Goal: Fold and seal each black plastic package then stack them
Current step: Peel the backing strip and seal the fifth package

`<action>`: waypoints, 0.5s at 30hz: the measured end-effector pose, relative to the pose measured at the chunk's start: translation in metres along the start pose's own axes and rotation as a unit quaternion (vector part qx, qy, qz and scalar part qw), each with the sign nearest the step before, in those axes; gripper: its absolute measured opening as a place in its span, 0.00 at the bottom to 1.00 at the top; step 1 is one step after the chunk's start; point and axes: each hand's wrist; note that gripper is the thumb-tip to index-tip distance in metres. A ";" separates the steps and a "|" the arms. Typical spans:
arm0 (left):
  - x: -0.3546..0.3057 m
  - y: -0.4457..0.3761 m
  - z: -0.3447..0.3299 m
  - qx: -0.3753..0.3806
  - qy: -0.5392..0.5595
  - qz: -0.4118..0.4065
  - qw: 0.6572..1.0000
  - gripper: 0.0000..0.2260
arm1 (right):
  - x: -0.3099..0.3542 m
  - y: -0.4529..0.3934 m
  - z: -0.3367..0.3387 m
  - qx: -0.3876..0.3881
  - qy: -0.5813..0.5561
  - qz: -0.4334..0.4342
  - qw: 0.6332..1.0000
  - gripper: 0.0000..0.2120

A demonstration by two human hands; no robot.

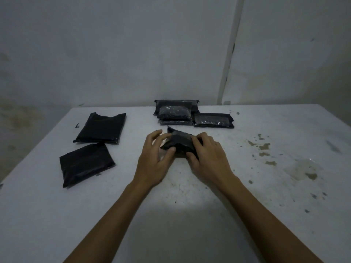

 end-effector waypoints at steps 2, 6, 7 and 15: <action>0.001 -0.012 -0.006 -0.015 0.037 0.017 0.999 0.15 | -0.012 -0.013 0.008 -0.019 -0.008 -0.021 1.000 0.21; 0.002 -0.045 -0.021 0.002 0.047 -0.010 0.999 0.11 | -0.051 -0.053 0.018 -0.108 0.010 -0.034 0.994 0.23; 0.001 -0.055 -0.025 0.006 0.040 -0.016 0.999 0.11 | -0.062 -0.065 0.019 -0.123 0.017 -0.040 0.991 0.23; -0.010 -0.145 -0.051 -0.026 -0.073 -0.070 0.995 0.08 | -0.124 -0.153 0.018 -0.080 0.029 -0.106 0.991 0.24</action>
Point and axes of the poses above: each hand's wrist, its own y-axis away from the middle knuckle, its own z-axis out of the back of the hand, x = y × z, and after that the axes turned 11 degrees about -y, right-handed
